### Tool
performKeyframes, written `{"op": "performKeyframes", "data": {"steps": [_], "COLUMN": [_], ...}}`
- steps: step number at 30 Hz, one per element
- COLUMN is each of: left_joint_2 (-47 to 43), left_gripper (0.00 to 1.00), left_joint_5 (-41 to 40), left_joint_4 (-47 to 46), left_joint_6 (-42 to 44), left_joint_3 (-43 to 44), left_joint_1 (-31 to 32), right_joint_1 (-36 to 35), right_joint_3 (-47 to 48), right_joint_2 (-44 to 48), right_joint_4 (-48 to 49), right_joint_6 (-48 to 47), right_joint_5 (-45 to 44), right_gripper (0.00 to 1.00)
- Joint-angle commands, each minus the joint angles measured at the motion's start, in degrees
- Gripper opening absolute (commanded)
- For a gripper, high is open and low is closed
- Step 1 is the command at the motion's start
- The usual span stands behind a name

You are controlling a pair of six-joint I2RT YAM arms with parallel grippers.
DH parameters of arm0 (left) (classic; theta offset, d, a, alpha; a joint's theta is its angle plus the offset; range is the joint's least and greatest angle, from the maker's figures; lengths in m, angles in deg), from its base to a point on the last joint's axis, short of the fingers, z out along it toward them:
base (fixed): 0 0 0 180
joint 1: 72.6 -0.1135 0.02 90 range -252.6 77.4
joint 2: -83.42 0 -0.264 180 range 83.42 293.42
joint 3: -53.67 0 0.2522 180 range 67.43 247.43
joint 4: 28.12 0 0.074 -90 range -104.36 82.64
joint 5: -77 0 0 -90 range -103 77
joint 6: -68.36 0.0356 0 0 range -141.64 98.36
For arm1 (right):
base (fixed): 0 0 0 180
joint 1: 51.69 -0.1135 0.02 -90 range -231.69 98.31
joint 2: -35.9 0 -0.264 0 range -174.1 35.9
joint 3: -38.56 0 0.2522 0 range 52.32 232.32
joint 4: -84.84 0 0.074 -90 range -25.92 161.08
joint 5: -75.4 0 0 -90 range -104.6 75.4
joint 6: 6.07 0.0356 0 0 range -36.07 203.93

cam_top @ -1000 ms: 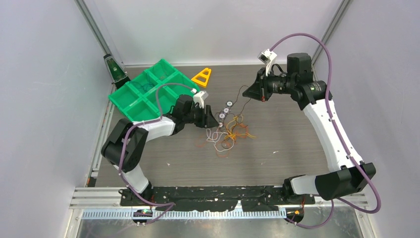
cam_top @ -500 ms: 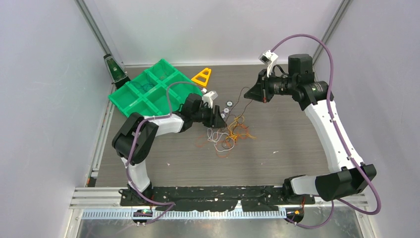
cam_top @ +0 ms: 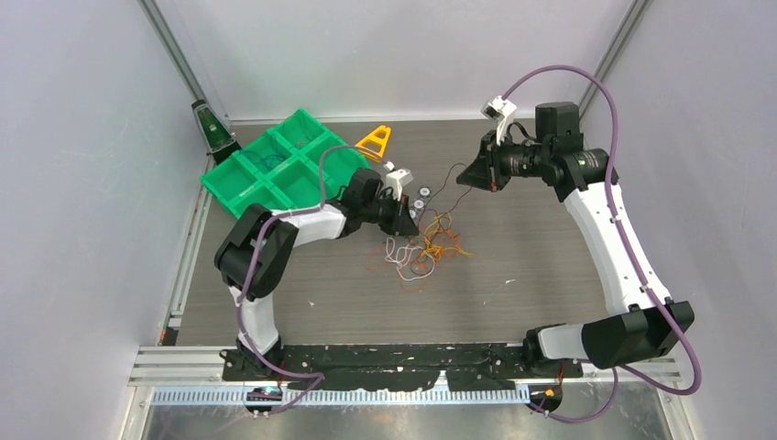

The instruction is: Untangle the cables

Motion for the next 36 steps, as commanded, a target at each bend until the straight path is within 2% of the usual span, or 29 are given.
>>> {"op": "performKeyframes", "data": {"steps": [1, 6, 10, 12, 13, 14, 16, 18, 19, 20, 21, 22, 24, 30, 36], "left_joint_2": [-4.42, -20.33, -27.65, -29.35, -29.72, -29.89, -30.00, -30.06, -29.81, -29.60, -29.37, -29.20, -29.18, -30.19, -32.88], "left_gripper": [0.00, 0.00, 0.00, 0.00, 0.00, 0.00, 0.00, 0.00, 0.00, 0.00, 0.00, 0.00, 0.00, 0.00, 0.00], "left_joint_5": [3.25, 2.47, 1.16, 1.17, 0.74, 0.38, 0.18, -1.32, -2.28, -3.35, -3.78, -3.94, -4.37, -4.79, -2.57], "left_joint_4": [5.70, 17.32, 22.38, 22.75, 23.01, 23.36, 22.93, 22.15, 22.47, 23.25, 23.72, 24.36, 25.13, 25.20, 20.92], "left_joint_6": [5.54, 11.15, 11.14, 9.85, 8.67, 7.44, 5.19, 3.64, 2.85, 2.32, 1.91, 1.64, -0.82, -6.58, -10.31], "left_joint_3": [5.91, 9.03, 12.99, 14.28, 14.97, 15.67, 16.97, 18.07, 18.96, 20.05, 20.88, 21.62, 22.30, 22.94, 22.27], "left_joint_1": [-0.25, -2.37, -3.40, -3.38, -3.38, -3.39, -3.37, -3.16, -2.99, -2.87, -2.91, -2.87, -2.84, -2.91, -2.93], "right_joint_1": [1.13, 1.38, 1.34, 1.41, 1.42, 1.47, 1.47, 1.51, 1.47, 1.15, 0.35, -0.25, -2.23, -13.00, -20.99], "right_joint_3": [-1.55, -8.99, -14.85, -12.68, -9.28, -5.77, -2.13, -1.54, -1.95, -3.19, -3.70, -4.42, -5.22, -11.70, -17.76], "right_joint_2": [-1.51, -5.71, -11.35, -14.43, -15.61, -15.65, -13.43, -8.98, -5.77, -4.35, -1.91, -1.02, 0.91, 0.15, -4.93], "right_joint_4": [-3.77, -6.67, -4.98, -7.65, -10.05, -10.57, -8.44, 0.14, 9.23, 13.57, 21.62, 24.73, 31.76, 44.58, 58.40], "right_joint_6": [-7.94, -21.42, -28.88, -30.18, -29.94, -28.48, -24.42, -15.57, -11.65, -4.20, -1.17, 3.36, 7.23, 11.33, 9.48], "right_joint_5": [-3.74, -19.69, -25.08, -22.01, -20.06, -15.92, -8.61, -2.23, 0.96, 2.01, 3.09, 3.26, 3.83, -0.36, -10.84], "right_gripper": [0.05, 0.06, 0.05, 0.21, 0.43, 0.51, 0.78, 0.92, 0.98, 0.96, 0.96, 0.95, 0.95, 0.95, 0.99]}}
